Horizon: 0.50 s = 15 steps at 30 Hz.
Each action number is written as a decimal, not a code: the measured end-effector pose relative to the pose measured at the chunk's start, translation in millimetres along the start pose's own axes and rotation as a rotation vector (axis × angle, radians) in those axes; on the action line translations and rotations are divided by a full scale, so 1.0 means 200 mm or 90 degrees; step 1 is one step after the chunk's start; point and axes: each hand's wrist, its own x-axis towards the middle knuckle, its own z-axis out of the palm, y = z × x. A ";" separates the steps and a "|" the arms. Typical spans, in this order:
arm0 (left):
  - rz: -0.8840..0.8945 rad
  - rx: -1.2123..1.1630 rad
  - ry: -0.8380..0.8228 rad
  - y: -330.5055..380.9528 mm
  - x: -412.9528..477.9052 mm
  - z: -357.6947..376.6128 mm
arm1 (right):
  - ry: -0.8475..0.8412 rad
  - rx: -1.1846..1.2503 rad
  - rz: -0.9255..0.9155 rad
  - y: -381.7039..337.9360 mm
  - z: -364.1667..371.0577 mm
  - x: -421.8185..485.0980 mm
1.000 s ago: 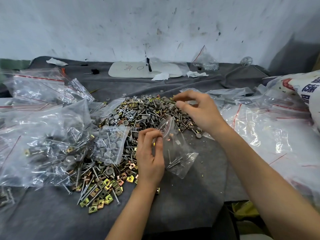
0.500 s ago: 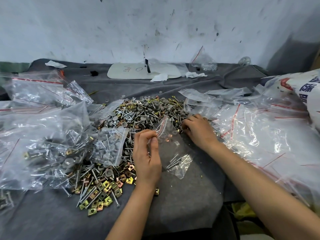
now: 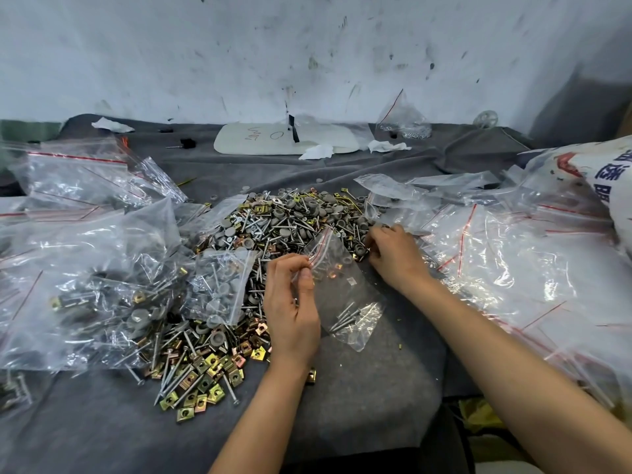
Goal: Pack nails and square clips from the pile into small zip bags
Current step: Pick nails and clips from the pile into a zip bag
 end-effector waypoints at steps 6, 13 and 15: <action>0.002 0.000 0.000 0.00 0.00 0.00 | -0.046 0.050 0.074 0.04 -0.01 0.02; 0.003 0.009 0.000 -0.01 0.00 0.00 | -0.022 0.040 0.061 0.02 -0.02 0.04; 0.002 0.012 0.000 -0.01 0.00 0.00 | -0.019 0.021 0.045 0.00 -0.02 0.03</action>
